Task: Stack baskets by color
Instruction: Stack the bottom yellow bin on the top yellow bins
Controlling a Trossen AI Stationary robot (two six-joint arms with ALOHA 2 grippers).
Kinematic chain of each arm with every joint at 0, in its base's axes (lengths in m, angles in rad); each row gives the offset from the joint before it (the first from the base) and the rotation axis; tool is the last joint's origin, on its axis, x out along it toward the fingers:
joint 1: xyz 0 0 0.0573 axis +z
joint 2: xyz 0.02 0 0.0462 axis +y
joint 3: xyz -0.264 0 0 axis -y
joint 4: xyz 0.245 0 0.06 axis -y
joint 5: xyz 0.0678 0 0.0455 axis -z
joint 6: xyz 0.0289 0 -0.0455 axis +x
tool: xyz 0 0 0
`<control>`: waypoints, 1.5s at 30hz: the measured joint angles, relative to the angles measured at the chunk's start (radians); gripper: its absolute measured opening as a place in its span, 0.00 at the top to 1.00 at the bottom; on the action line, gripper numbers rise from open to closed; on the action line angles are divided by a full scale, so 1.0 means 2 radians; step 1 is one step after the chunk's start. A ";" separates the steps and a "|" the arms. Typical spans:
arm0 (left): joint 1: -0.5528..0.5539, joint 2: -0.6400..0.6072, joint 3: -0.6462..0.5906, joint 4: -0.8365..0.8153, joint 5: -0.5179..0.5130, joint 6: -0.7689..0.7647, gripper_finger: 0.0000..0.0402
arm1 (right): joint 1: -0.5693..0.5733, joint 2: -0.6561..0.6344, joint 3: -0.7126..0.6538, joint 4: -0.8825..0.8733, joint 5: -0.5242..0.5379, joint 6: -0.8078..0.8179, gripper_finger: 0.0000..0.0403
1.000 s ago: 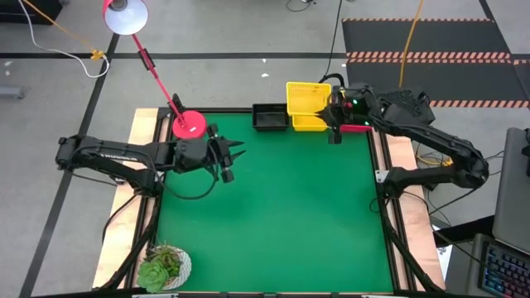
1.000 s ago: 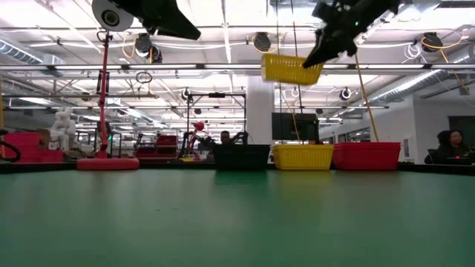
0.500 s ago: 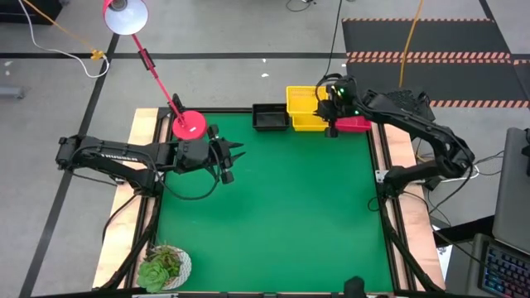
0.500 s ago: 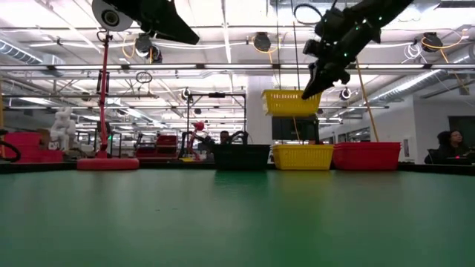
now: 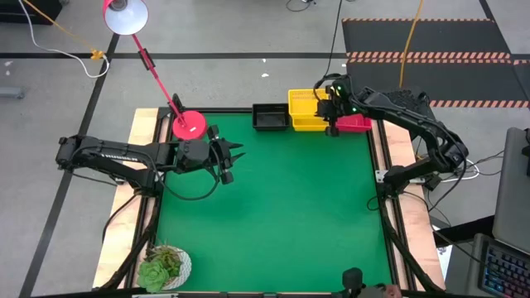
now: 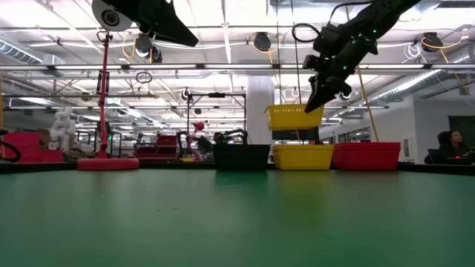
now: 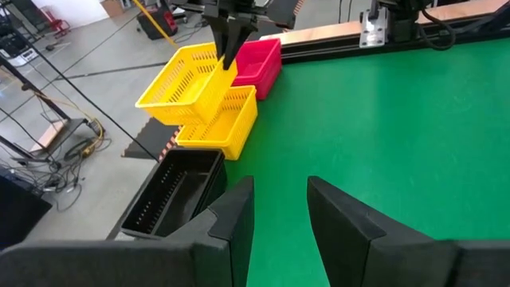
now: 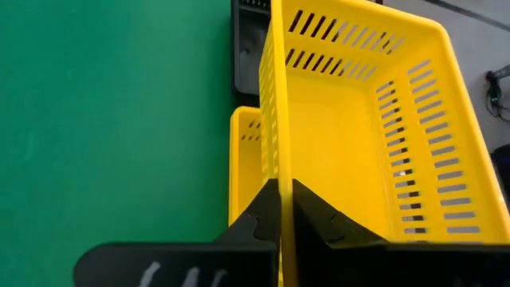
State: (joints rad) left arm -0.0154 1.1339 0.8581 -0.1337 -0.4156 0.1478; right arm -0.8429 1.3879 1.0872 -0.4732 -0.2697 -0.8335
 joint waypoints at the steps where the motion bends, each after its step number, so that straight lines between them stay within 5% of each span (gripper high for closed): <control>1: 0.000 0.000 0.000 -0.001 0.000 0.000 0.70 | -0.002 0.000 -0.005 0.004 -0.008 -0.002 1.00; 12: 0.000 0.000 0.000 0.001 0.012 0.000 0.70 | -0.028 -0.004 -0.106 0.137 -0.025 -0.028 1.00; 45: 0.000 0.000 0.000 0.013 0.013 0.002 0.70 | -0.067 0.002 -0.139 0.169 -0.075 -0.047 1.00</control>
State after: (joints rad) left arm -0.0158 1.1347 0.8581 -0.1081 -0.3893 0.1519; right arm -0.9765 1.3926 0.8096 -0.1356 -0.4195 -0.9285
